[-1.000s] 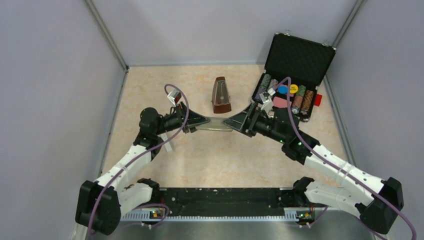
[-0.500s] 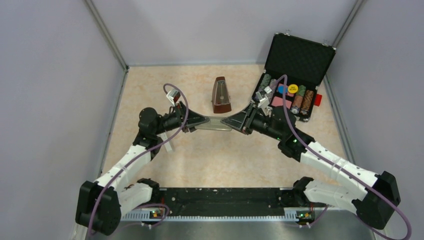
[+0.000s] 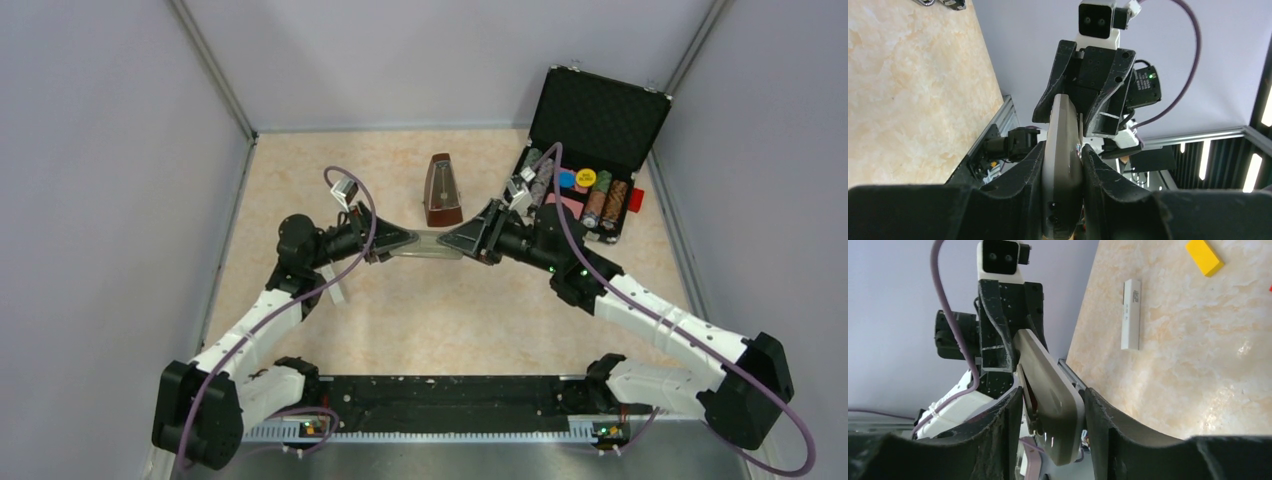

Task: Load the batteries into the remote control

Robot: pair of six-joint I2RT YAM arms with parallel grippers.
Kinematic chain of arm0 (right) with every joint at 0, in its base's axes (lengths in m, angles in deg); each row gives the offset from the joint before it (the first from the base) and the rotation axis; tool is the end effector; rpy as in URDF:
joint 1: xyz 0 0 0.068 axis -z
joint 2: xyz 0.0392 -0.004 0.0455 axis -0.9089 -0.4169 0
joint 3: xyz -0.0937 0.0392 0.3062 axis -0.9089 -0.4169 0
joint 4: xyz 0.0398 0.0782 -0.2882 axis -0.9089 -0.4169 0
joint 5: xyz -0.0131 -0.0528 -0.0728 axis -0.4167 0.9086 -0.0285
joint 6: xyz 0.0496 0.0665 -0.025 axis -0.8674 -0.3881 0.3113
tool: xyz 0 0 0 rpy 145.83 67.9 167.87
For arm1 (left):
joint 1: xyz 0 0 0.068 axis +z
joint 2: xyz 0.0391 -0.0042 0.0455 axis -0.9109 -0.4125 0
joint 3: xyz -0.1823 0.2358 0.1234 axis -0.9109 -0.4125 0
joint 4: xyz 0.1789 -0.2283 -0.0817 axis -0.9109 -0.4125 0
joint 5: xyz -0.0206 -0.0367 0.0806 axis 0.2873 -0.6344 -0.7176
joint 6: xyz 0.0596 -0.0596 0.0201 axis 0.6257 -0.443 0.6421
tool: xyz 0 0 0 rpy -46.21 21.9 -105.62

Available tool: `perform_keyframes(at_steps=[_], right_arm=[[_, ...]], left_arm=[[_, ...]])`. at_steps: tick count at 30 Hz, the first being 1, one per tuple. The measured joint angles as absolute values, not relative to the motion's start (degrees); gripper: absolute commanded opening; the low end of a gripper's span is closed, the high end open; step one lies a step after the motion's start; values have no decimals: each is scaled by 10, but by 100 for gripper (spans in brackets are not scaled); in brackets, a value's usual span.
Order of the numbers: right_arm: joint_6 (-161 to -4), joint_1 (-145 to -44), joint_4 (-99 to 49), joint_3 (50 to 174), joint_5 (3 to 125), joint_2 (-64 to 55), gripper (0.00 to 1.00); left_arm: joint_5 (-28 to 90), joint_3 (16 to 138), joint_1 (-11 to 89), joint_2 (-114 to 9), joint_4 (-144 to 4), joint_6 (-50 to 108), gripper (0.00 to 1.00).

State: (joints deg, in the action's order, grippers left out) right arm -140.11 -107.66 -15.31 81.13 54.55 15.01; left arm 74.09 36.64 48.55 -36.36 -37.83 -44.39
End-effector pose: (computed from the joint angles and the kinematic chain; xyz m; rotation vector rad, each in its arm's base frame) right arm 0.2115 0.2233 0.3472 0.1251 1.9904 1.5713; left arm 0.2337 -0.1344 0.3184 -0.1816 1.8946 -1.9663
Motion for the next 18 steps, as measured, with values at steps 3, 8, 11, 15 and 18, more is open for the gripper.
perform_keyframes(at_steps=[3, 8, 11, 15, 18], right_arm=[[-1383, -1080, -200, 824, 552, 150, 64], [-1354, -1079, -305, 850, 586, 153, 67], [-1337, -1078, -365, 870, 606, 161, 67], [-1318, -1078, -414, 897, 621, 166, 62], [-1305, -1078, -432, 915, 625, 165, 51]], left_arm=[[734, 368, 476, -363, -396, -420, 0], [715, 384, 472, -363, -464, -358, 0], [707, 390, 472, -363, -496, -326, 0], [705, 390, 472, -364, -525, -293, 0], [705, 390, 472, -365, -538, -276, 0]])
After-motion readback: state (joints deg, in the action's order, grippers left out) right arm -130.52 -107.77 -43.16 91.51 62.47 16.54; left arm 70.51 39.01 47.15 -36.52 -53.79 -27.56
